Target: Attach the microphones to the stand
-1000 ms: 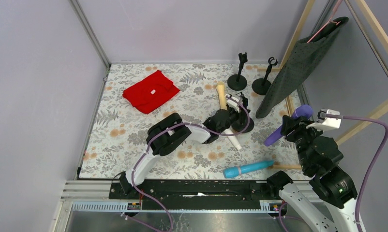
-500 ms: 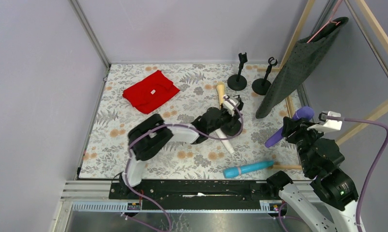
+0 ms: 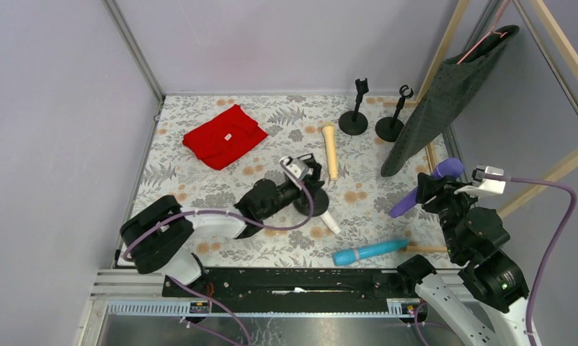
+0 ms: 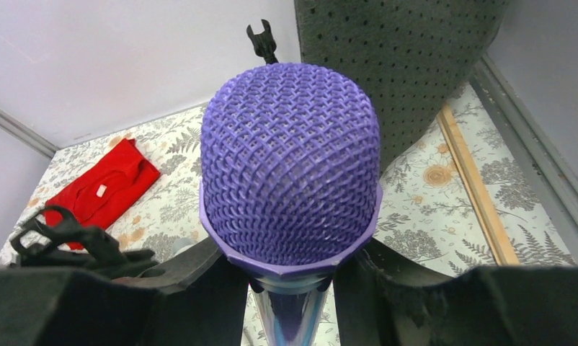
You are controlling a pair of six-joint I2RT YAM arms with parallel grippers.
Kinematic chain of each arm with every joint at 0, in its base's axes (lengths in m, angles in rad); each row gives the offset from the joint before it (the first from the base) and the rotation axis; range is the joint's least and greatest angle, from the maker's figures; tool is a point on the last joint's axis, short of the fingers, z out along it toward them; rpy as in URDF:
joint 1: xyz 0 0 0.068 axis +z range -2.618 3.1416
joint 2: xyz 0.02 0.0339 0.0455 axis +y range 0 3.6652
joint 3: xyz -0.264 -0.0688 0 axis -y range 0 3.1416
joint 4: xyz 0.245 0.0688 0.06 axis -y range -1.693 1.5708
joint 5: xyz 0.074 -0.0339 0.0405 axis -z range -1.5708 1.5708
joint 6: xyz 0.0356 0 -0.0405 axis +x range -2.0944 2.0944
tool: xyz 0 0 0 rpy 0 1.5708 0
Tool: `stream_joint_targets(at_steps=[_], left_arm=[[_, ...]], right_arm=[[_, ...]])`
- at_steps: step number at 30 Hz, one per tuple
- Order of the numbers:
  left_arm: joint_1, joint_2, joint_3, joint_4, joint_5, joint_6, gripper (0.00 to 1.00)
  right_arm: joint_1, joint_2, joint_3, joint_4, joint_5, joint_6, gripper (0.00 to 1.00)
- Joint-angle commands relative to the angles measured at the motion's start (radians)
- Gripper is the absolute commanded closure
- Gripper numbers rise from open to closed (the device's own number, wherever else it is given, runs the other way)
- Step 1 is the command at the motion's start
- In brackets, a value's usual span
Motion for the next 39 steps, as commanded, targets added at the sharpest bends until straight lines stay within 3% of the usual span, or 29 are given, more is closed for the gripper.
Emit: stream_joint_targets(at_steps=[1,6,11,27,31,39], left_arm=[[0.001,-0.122,-0.129,0.121,-0.026,-0.043,1.00],[0.000,-0.209,-0.285,0.136,-0.069,-0.085,1.00],[0.001,-0.212,-0.346,0.177,-0.084,-0.101,1.00],[0.012,0.183,-0.279,0.651,0.045,-0.020,0.99],[0.011,0.211,-0.262,0.651,0.044,-0.003,0.92],[0.011,0.210,-0.313,0.651,0.028,-0.008,0.66]], right_arm=[[-0.004,0.035,-0.021,0.091,-0.055,0.018,1.00],[-0.003,0.064,-0.041,0.115,-0.101,0.032,1.00],[-0.004,0.083,-0.056,0.132,-0.133,0.044,1.00],[-0.004,0.083,-0.086,0.124,-0.184,0.055,1.00],[-0.004,0.083,-0.092,0.125,-0.193,0.059,1.00],[-0.002,0.082,-0.123,0.164,-0.222,0.107,1.00]])
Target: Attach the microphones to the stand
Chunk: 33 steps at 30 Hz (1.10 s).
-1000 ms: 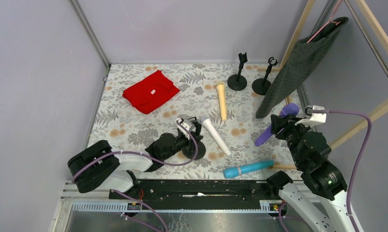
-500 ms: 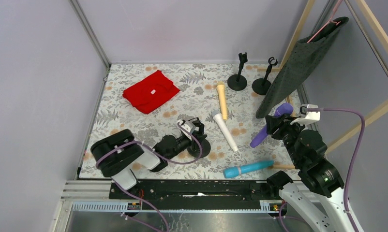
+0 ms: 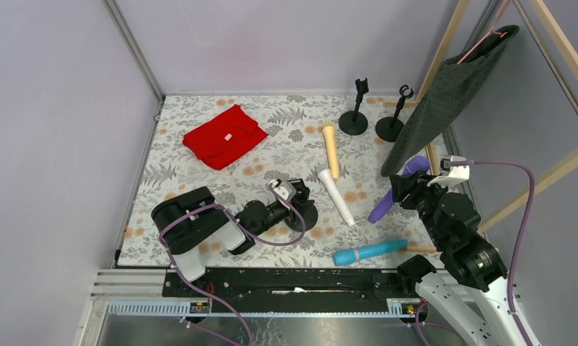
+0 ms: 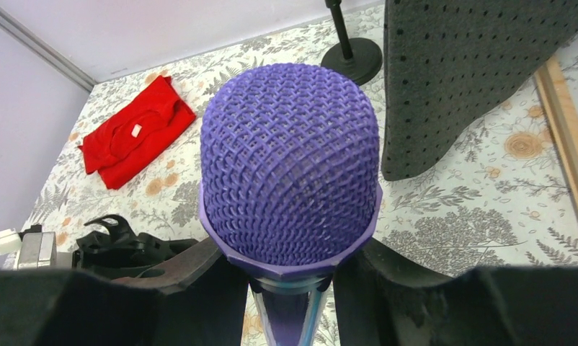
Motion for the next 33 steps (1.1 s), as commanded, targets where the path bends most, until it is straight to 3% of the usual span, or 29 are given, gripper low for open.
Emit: stream_joint_targets(at_steps=[1,6,15,22,26,33], left_arm=[[0.005,-0.013,-0.025,0.166,0.010,-0.001,0.63],[0.005,-0.042,-0.074,0.166,-0.002,-0.018,0.49],[0.004,-0.126,-0.183,0.165,-0.043,-0.089,0.42],[0.002,-0.285,-0.255,0.099,-0.128,-0.198,0.34],[0.003,-0.443,-0.256,-0.066,-0.142,-0.219,0.32],[0.001,-0.856,-0.157,-0.644,-0.205,-0.096,0.31]], right_arm=[[-0.003,0.004,-0.013,0.087,-0.040,0.044,1.00],[-0.003,0.009,-0.020,0.112,-0.062,0.070,1.00],[-0.004,0.016,-0.043,0.178,-0.075,0.160,0.99],[-0.004,0.015,-0.121,0.336,-0.040,0.342,0.94],[-0.003,0.010,-0.175,0.427,0.000,0.449,1.00],[-0.004,0.020,-0.232,0.497,-0.011,0.518,1.00]])
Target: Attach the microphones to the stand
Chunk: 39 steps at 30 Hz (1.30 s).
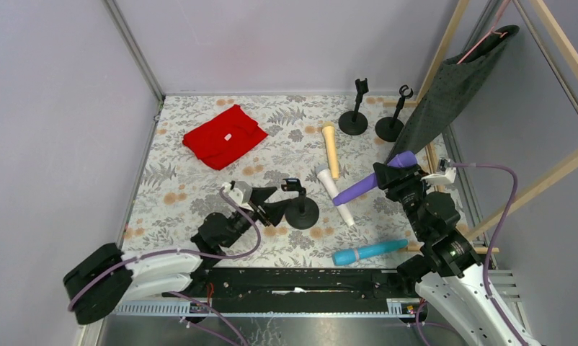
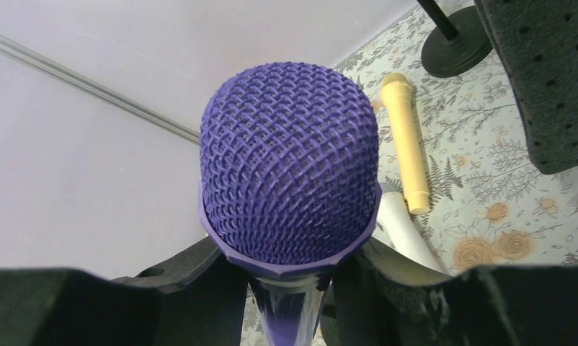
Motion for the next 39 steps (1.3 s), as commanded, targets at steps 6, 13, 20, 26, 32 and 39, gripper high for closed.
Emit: stream_joint_targets(at_steps=[6,13,20,26,32,39], left_arm=[[-0.001,-0.300,0.191,-0.634,-0.073,0.216,0.31],[-0.002,-0.186,0.428,-0.866,0.000,0.495,0.30],[-0.001,-0.141,0.635,-1.160,0.206,0.736,0.27],[0.019,-0.101,0.791,-1.458,0.370,0.966,0.02],[0.165,-0.056,0.845,-1.535,0.604,1.090,0.02],[0.299,0.134,0.982,-1.671,0.855,1.202,0.01]], right_arm=[[-0.003,0.016,-0.015,0.193,-0.021,0.046,1.00],[-0.003,0.002,0.003,0.191,-0.099,-0.066,1.00],[-0.004,-0.017,0.054,0.096,-0.174,-0.156,1.00],[-0.003,-0.058,0.021,0.115,-0.224,-0.174,1.00],[-0.003,-0.049,0.055,0.063,-0.242,-0.200,1.00],[-0.003,-0.066,0.064,0.039,-0.247,-0.210,1.00]])
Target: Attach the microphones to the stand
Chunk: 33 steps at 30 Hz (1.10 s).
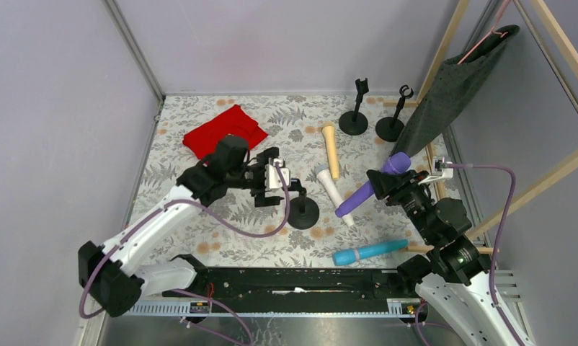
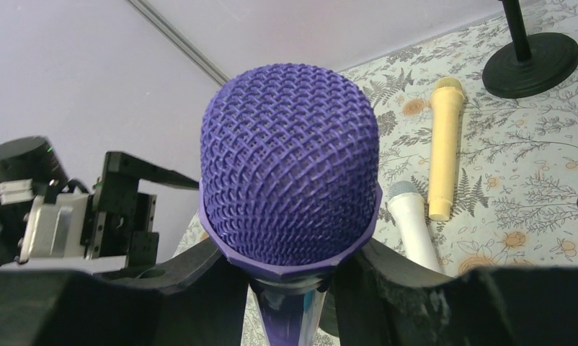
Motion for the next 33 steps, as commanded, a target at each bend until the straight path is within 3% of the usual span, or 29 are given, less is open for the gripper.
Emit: stream_joint_targets(at_steps=[1,11,18,33], left_arm=[[0.034,0.112,0.125,-0.103,0.213,0.115,0.02],[0.039,0.206,0.164,-0.109,0.248,0.132,0.03],[0.039,0.218,0.145,-0.011,0.265,0.073,0.08],[0.019,0.316,0.185,-0.008,0.255,0.022,0.18]], right_arm=[[-0.003,-0.018,0.043,0.020,-0.024,-0.024,1.00],[-0.003,-0.026,0.044,0.006,-0.018,-0.022,1.00],[-0.003,-0.025,0.041,0.004,-0.021,-0.013,1.00],[-0.005,-0.035,0.035,0.011,-0.023,-0.014,1.00]])
